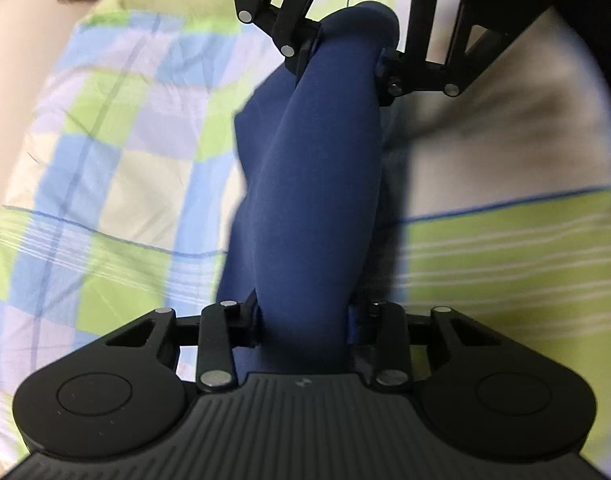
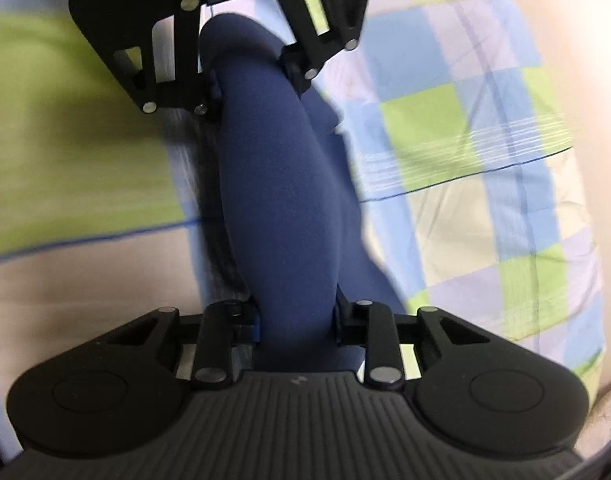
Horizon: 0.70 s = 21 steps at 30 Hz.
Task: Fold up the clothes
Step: 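Lift the navy bundle with both grippers and carry it to the white chair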
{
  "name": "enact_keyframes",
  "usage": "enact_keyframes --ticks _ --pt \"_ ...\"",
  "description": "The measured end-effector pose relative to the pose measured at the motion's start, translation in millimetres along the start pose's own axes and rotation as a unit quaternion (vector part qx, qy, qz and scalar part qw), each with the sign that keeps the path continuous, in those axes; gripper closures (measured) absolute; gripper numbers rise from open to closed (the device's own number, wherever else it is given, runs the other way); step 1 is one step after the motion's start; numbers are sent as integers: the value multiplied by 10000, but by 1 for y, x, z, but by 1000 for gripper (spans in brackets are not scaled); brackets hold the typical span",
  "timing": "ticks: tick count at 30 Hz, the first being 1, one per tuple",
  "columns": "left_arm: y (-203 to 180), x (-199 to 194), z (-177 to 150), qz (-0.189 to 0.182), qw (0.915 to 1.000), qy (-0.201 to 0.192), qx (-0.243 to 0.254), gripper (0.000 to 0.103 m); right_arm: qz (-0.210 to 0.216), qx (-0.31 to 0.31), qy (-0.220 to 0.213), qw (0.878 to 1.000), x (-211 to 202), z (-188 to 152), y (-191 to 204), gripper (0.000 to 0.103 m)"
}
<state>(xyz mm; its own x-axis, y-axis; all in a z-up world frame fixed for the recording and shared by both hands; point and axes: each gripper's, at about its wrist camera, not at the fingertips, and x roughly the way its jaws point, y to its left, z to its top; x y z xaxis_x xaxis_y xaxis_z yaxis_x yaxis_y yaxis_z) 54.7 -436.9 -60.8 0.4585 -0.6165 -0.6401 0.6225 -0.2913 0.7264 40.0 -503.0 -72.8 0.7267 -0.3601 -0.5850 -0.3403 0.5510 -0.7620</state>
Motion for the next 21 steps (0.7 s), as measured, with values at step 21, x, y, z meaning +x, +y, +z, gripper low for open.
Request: enact_keyframes --ticks 21 --pt "-105 -144 314 -2 9301 -2963 2169 61 -1864 2011 2057 9394 -293 -202 28 78"
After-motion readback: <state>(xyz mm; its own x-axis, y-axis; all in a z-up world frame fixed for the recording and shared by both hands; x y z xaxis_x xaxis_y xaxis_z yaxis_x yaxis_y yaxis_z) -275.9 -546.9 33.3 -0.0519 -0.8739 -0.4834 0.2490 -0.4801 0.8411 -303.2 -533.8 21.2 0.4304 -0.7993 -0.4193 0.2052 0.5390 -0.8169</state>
